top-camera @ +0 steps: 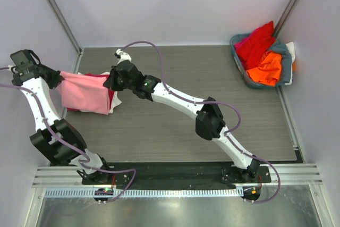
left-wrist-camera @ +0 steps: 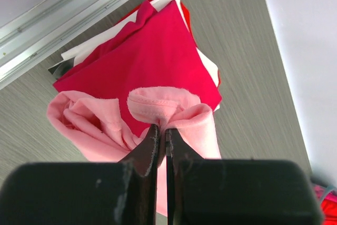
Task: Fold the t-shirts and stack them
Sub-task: Neatly place the folded tshirt to the corner
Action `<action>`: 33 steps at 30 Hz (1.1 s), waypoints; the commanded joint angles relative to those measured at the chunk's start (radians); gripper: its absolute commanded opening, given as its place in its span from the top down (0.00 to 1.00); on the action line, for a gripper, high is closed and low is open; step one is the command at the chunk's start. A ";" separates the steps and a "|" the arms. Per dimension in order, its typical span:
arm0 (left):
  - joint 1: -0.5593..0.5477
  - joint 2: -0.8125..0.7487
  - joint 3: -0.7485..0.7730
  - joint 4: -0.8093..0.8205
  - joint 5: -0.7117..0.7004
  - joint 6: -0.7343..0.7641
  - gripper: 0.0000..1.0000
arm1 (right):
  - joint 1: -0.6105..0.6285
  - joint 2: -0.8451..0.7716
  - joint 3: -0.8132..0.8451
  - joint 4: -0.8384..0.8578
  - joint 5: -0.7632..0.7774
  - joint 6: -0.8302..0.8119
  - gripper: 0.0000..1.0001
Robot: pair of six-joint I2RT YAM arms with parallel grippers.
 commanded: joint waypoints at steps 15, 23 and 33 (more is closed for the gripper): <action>0.015 0.154 0.007 0.248 -0.004 -0.057 1.00 | -0.046 0.121 0.098 0.129 0.126 0.046 0.99; -0.007 0.290 0.069 0.304 0.039 -0.134 0.99 | -0.088 0.210 0.120 0.259 0.132 0.116 0.99; -0.080 0.442 0.167 0.355 0.001 -0.179 0.42 | -0.152 0.293 0.124 0.419 0.105 0.190 0.19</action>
